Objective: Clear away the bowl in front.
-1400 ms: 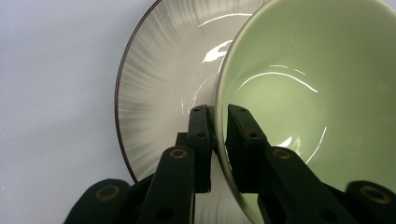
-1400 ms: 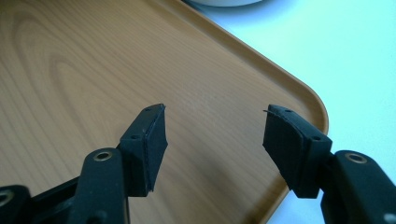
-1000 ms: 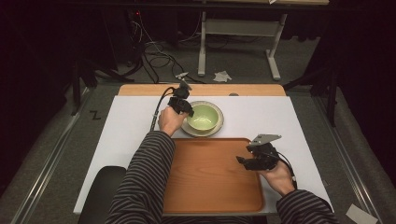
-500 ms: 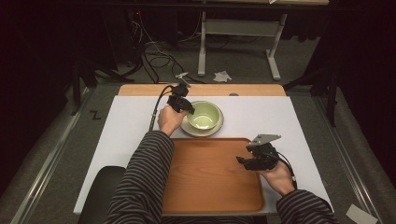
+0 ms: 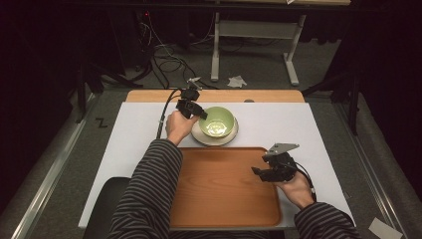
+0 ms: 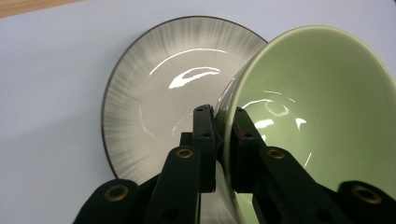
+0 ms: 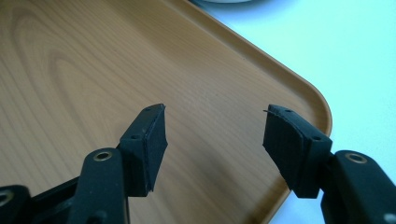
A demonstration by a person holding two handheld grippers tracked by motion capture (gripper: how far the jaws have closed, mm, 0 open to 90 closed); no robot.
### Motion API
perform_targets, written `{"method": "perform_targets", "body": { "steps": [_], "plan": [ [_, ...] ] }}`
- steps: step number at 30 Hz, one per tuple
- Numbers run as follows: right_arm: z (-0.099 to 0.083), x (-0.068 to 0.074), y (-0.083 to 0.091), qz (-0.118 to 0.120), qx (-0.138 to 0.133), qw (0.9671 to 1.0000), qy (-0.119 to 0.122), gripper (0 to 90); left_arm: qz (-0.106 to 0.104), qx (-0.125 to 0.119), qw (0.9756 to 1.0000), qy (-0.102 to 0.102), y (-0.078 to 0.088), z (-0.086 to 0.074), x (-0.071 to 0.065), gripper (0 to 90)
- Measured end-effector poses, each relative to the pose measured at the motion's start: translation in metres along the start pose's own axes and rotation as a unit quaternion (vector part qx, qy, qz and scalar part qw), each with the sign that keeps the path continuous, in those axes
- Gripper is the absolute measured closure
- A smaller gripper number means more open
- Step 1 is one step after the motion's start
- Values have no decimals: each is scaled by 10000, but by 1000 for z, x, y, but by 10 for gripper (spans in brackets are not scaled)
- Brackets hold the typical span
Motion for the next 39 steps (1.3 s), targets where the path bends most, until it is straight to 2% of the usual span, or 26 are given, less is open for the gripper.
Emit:
{"method": "perform_targets", "body": {
  "steps": [2, 6, 13, 17, 24, 26, 29, 39],
  "plan": [
    [0, 0, 0, -1, -22, 10000, -15, 406, -114, 62, 9999, 92, 2, -1, -2, 836],
    [0, 0, 0, -16, -8, 10000, 49, 406, -173, 54, 9998, 70, 5, -2, -8, 836],
    [1, 0, 1, -13, -15, 10000, -7, 406, -294, 80, 9994, -132, 17, -8, -17, 836],
    [1, 1, 1, -7, -31, 10000, 45, 406, -354, 79, 9991, -210, 23, -10, -21, 836],
    [0, 0, 1, -19, -4, 10000, 20, 406, -425, 20, 9987, -279, 33, -10, -25, 835],
    [1, 1, 1, -21, -19, 10000, 40, 406, -475, -83, 9985, -277, 36, -10, -27, 834],
    [1, 1, 0, -17, -12, 10000, 42, 406, -602, -65, 9976, -349, 45, -12, -31, 835],
    [0, 1, 0, -11, 5, 10000, 26, 407, -743, -49, 9966, -356, 59, -16, -33, 833]
  ]
}}
Point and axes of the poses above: each handheld gripper's, and its own axes: y roughly backward along the jaws, z roughly out of its top, x roughly to its left, the point moved 8 cm from there along -y, roughly forward along the jaws, and after that the axes turned 9 degrees about z, right-handed, at the moved point
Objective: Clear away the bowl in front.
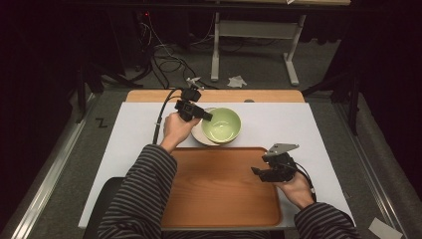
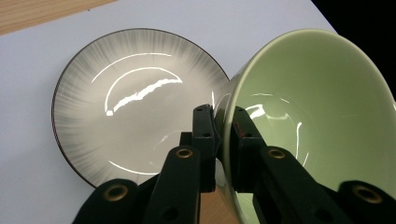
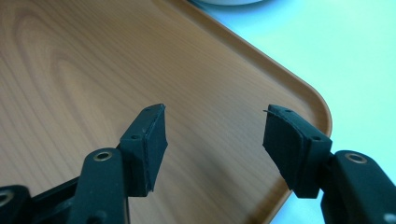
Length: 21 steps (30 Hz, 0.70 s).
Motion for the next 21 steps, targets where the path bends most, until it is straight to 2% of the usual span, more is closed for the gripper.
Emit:
{"method": "perform_targets", "body": {
  "steps": [8, 12, 17, 21],
  "plan": [
    [0, 0, 0, -15, -8, 10000, 22, 406, -59, -53, 10000, 2, 13, -4, -2, 832],
    [0, 0, -1, -4, 21, 10000, 59, 406, -116, -25, 9999, -118, 20, -8, -3, 831],
    [0, 0, 0, 5, 16, 10000, 52, 407, -184, 10, 9998, -113, 24, -11, -5, 831],
    [0, 1, 0, 11, 11, 10000, 68, 407, -166, 10, 9996, -231, 28, -16, -6, 831]
  ]
}}
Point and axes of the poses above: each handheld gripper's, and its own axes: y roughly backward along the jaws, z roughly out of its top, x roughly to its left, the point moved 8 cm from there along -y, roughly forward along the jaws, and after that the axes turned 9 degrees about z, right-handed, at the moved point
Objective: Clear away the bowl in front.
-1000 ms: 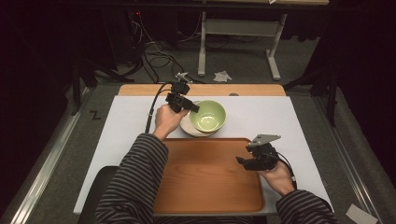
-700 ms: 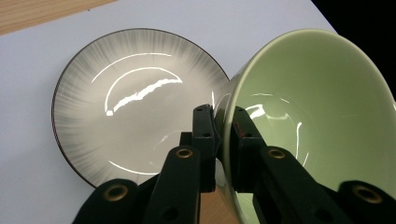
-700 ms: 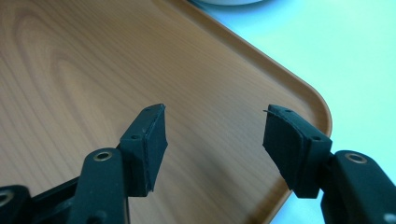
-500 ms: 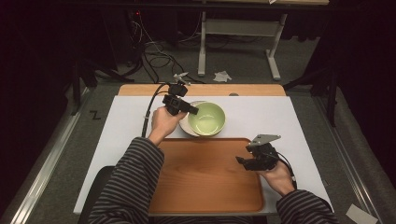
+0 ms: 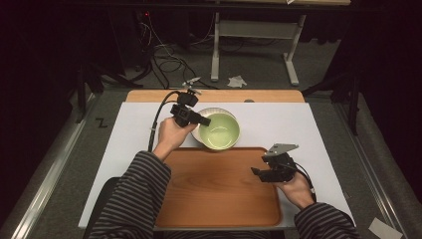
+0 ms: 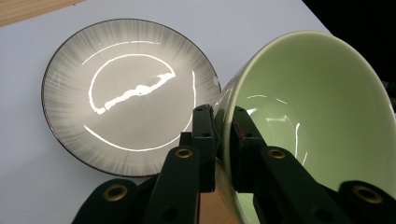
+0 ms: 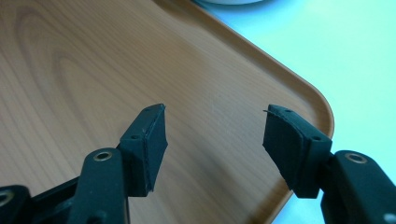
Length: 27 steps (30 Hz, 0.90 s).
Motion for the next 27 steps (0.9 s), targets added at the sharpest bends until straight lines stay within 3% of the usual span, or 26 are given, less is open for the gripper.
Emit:
{"method": "perform_targets", "body": {
  "steps": [3, 27],
  "plan": [
    [0, 0, 0, 4, -10, 10000, -55, 406, -43, -26, 10000, -79, 6, -3, -2, 828],
    [0, 0, -1, 16, 21, 10000, -6, 406, -251, -70, 9996, -100, 29, -20, -1, 825]
  ]
}}
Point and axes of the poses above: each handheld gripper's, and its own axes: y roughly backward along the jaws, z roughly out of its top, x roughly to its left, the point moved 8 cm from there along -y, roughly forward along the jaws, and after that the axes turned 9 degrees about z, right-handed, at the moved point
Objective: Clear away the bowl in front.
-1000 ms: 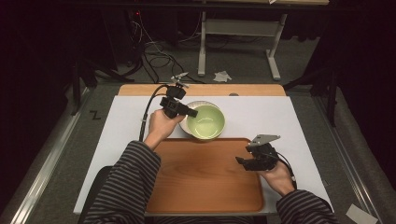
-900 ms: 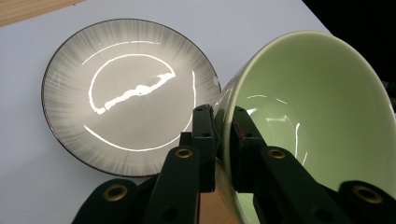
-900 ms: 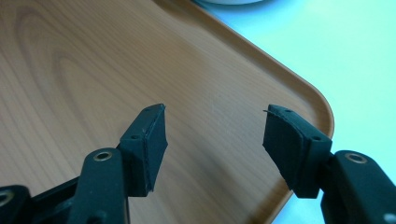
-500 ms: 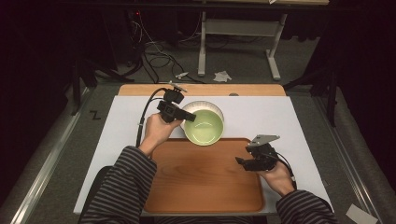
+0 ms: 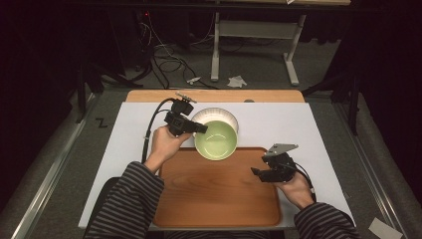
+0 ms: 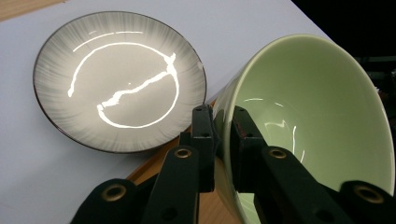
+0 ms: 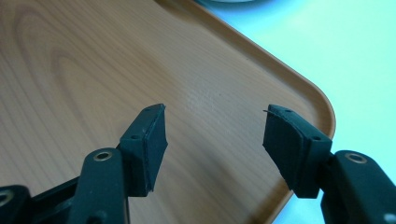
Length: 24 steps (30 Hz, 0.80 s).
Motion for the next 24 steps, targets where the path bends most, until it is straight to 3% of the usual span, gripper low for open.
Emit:
{"method": "perform_targets", "body": {
  "steps": [24],
  "plan": [
    [0, 1, -1, 4, 19, 10000, 2, 406, -140, 112, 9998, -133, 22, -26, -1, 823]
  ]
}}
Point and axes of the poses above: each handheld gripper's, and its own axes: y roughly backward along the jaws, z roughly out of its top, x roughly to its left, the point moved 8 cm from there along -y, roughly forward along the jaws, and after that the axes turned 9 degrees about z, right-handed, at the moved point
